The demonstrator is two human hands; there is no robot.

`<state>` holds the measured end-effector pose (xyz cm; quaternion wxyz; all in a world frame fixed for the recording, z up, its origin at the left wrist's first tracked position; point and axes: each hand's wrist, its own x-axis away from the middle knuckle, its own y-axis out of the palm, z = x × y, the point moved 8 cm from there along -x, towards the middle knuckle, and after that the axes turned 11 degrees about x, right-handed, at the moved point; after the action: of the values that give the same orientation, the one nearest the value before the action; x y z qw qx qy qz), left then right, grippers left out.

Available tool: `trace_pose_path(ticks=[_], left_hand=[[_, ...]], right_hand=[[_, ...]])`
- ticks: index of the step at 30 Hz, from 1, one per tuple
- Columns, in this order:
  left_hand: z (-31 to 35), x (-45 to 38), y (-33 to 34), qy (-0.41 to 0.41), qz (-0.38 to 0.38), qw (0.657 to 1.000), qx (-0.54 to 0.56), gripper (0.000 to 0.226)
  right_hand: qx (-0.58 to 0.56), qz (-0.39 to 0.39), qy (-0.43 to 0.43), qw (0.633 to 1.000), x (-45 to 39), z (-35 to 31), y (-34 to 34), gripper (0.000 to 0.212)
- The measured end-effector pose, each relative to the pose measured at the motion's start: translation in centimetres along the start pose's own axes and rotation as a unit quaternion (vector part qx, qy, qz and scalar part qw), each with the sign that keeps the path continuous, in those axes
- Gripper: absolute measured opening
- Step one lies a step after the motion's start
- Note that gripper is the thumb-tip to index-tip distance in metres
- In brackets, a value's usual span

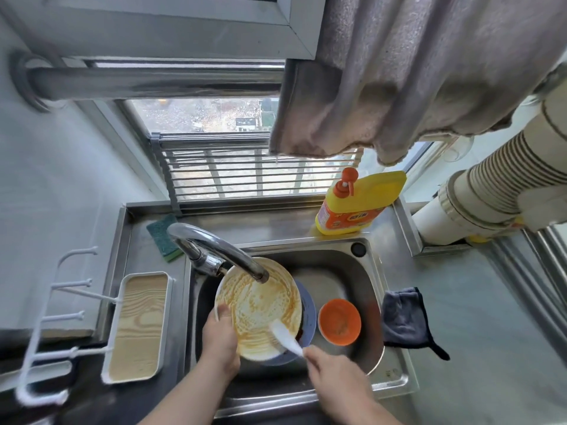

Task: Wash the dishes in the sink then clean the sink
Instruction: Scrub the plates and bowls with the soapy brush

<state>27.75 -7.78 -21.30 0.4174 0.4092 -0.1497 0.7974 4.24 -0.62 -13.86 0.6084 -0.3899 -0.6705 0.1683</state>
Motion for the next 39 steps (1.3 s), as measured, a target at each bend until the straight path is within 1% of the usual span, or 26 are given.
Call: trace_pose_path(ticks=[1, 3, 5, 7, 9, 10, 13, 14, 16, 19, 21, 24, 27, 30, 33, 36, 39], left_hand=[[0.0, 0.2, -0.1, 0.001, 0.010, 1.000, -0.001, 0.029], [0.1, 0.0, -0.2, 0.004, 0.015, 1.000, -0.008, 0.026], [0.7, -0.1, -0.7, 0.006, 0.016, 1.000, -0.013, 0.029], [1.1, -0.5, -1.5, 0.013, 0.016, 0.999, -0.024, 0.035], [1.2, -0.5, -1.6, 0.013, 0.013, 1.000, -0.020, 0.038], [1.0, -0.4, -1.4, 0.011, 0.011, 1.000, -0.016, 0.038], [0.6, 0.4, -0.9, 0.003, 0.017, 1.000, 0.010, 0.036], [0.6, 0.5, -0.8, 0.001, 0.015, 1.000, 0.010, 0.037], [0.6, 0.6, -0.9, -0.004, 0.008, 1.000, -0.001, 0.038], [0.3, 0.6, -0.7, -0.013, -0.023, 0.998, -0.059, 0.037], [-0.3, 1.4, 0.1, -0.021, -0.046, 0.994, -0.094, 0.035], [-2.0, 3.4, 1.5, -0.056, -0.070, 0.989, -0.116, 0.038], [-3.3, 4.9, 2.4, -0.097, -0.069, 0.988, -0.100, 0.044], [-2.4, 4.9, 2.5, -0.114, -0.054, 0.990, -0.062, 0.040], [-1.9, 4.0, 2.3, -0.123, -0.064, 0.989, -0.048, 0.047], [-2.8, 4.7, 2.5, -0.118, -0.087, 0.985, -0.087, 0.050], [-3.5, 5.5, 2.7, -0.124, -0.078, 0.985, -0.092, 0.054]], right_hand=[[-0.015, -0.011, -0.014, 1.000, 0.8, -1.5, 1.0, 0.023], [-0.024, -0.004, -0.035, 0.999, 2.1, -3.2, 2.1, 0.023], [-0.008, 0.010, -0.035, 0.999, 2.0, -1.8, 1.5, 0.024], [0.036, -0.006, -0.014, 0.999, 0.8, 1.3, 0.5, 0.023], [0.066, -0.001, -0.006, 0.998, -0.2, 3.1, -0.4, 0.021], [0.064, 0.001, -0.019, 0.998, -0.1, 2.5, -0.5, 0.020], [0.044, -0.030, -0.078, 0.996, 1.8, -1.5, 1.5, 0.019], [0.035, -0.032, -0.085, 0.995, 2.5, -2.1, 2.0, 0.019], [0.035, -0.017, -0.059, 0.998, 2.1, -0.6, 1.2, 0.020], [0.085, 0.005, -0.002, 0.996, -0.9, 3.3, -1.2, 0.020], [0.106, 0.029, 0.010, 0.994, -2.5, 3.5, -3.2, 0.017], [0.082, 0.054, 0.015, 0.995, -4.7, 0.7, -5.0, 0.020], [0.052, 0.069, -0.017, 0.996, -4.9, -3.9, -5.0, 0.026], [-0.055, 0.023, -0.050, 0.997, -2.1, -6.6, -2.4, 0.023], [-0.147, 0.002, -0.056, 0.988, 0.3, -6.9, -1.5, 0.023], [-0.176, 0.019, -0.028, 0.984, -2.1, -5.9, -3.0, 0.030], [-0.185, 0.036, -0.011, 0.982, -4.6, -4.6, -4.7, 0.027]])
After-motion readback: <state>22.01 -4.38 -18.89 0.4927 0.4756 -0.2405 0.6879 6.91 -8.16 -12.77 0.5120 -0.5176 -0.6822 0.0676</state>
